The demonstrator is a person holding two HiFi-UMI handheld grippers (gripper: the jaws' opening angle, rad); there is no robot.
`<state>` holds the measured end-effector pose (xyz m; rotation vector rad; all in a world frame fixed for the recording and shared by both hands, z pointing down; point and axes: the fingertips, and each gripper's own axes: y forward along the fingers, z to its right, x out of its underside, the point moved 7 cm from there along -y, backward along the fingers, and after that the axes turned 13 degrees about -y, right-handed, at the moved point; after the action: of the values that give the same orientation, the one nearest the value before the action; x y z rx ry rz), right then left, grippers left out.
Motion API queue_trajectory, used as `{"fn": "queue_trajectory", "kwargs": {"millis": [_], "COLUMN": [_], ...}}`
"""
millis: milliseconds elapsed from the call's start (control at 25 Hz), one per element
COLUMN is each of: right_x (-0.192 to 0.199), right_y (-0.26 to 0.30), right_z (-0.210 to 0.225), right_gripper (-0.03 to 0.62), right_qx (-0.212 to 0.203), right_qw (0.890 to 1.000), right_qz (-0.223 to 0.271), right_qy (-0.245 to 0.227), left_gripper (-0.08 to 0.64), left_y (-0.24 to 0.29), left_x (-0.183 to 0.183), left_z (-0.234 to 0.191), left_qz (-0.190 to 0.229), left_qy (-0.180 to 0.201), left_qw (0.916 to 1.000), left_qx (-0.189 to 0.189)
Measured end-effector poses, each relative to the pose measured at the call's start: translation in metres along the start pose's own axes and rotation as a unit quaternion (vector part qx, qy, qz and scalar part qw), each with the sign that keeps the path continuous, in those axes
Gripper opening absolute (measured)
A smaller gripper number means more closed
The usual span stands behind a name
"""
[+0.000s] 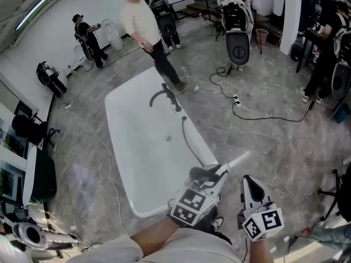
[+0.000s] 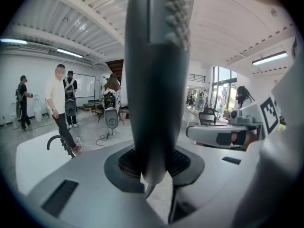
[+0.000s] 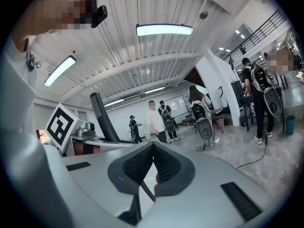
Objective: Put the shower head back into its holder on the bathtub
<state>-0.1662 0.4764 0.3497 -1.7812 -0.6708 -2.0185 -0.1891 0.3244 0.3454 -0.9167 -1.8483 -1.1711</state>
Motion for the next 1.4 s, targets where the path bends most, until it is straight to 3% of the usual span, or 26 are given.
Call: {"fn": "queue_trajectory", "kwargs": {"millis": [560, 920, 1120, 1400], "right_x": [-0.012, -0.027, -0.026, -0.024], "right_y": [0.128, 0.21, 0.246, 0.302], "right_z": [0.066, 0.075, 0.087, 0.123], "right_gripper": [0.015, 0.015, 0.015, 0.015], "right_qx": [-0.078, -0.165, -0.228, -0.336], "right_qw": [0.996, 0.985, 0.972, 0.938], "right_qz": [-0.023, -0.025, -0.035, -0.059], "right_qy": [-0.027, -0.04, -0.044, -0.064], "left_gripper": [0.098, 0.097, 0.097, 0.098], "left_y": [0.079, 0.091, 0.099, 0.122], "left_x": [-0.049, -0.086, -0.1, -0.131], "left_z": [-0.083, -0.135, -0.157, -0.175], "left_qz": [0.03, 0.059, 0.071, 0.093], "left_qy": [-0.05, -0.069, -0.092, -0.132], "left_qw": [0.9969, 0.9889, 0.9789, 0.9541], "left_qx": [-0.053, -0.118, -0.168, -0.252]}}
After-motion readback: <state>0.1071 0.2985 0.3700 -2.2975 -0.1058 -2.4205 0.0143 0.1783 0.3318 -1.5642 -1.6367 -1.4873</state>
